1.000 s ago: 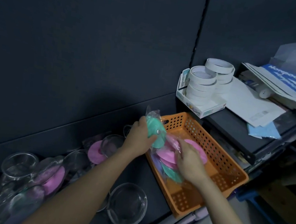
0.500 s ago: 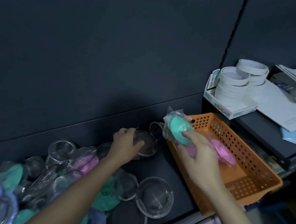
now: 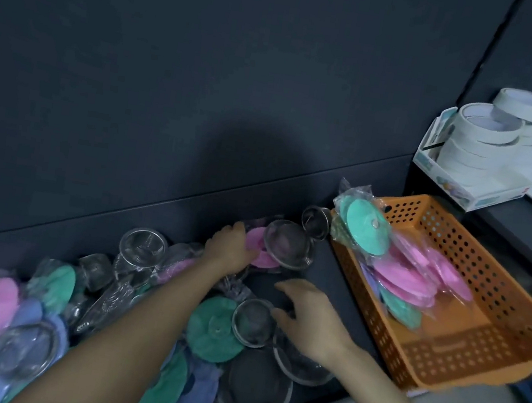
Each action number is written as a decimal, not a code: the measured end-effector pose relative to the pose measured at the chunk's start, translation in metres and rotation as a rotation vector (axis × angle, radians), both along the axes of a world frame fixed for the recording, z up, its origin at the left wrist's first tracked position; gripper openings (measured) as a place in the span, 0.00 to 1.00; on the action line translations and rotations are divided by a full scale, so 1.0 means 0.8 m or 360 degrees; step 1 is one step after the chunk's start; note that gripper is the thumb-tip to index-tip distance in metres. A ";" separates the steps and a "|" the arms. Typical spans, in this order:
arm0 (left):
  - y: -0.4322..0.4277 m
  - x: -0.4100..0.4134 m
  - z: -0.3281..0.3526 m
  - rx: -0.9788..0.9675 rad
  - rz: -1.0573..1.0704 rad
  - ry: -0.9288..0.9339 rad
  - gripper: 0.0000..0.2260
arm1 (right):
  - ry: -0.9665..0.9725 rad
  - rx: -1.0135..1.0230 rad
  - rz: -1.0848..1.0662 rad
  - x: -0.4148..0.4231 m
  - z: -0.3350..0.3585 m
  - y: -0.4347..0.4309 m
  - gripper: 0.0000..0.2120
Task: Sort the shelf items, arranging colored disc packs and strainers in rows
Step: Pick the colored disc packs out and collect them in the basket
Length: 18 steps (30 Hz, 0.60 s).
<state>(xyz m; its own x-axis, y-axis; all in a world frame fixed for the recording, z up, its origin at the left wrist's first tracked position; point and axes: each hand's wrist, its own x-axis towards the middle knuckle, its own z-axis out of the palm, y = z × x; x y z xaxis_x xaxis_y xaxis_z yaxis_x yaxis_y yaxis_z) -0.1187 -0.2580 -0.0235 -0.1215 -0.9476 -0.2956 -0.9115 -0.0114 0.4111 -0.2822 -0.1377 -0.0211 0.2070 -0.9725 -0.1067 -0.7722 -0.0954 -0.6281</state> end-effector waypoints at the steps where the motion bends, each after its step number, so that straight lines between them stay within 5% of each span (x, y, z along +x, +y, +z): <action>1: -0.002 -0.004 -0.001 0.0009 0.0032 -0.0054 0.28 | 0.0029 -0.0048 0.0067 0.006 -0.002 0.002 0.20; 7: -0.002 -0.020 -0.018 -0.0089 0.0198 -0.0246 0.25 | 0.0290 -0.0330 0.0444 0.034 -0.016 0.016 0.23; 13: -0.002 -0.010 -0.012 -0.0089 0.0319 0.0255 0.18 | 0.0403 -0.0266 0.0562 0.033 -0.036 0.025 0.31; 18: 0.005 0.022 0.014 -0.0486 0.0512 0.0636 0.12 | 0.0527 -0.0322 0.0352 0.017 -0.037 0.013 0.26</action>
<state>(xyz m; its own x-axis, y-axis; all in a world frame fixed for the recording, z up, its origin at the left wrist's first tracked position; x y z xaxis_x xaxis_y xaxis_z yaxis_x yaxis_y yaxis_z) -0.1008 -0.2538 -0.0125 0.1404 -0.9901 0.0058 -0.6558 -0.0886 0.7497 -0.2689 -0.1270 -0.0508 0.3991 -0.9168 -0.0145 -0.8758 -0.3764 -0.3023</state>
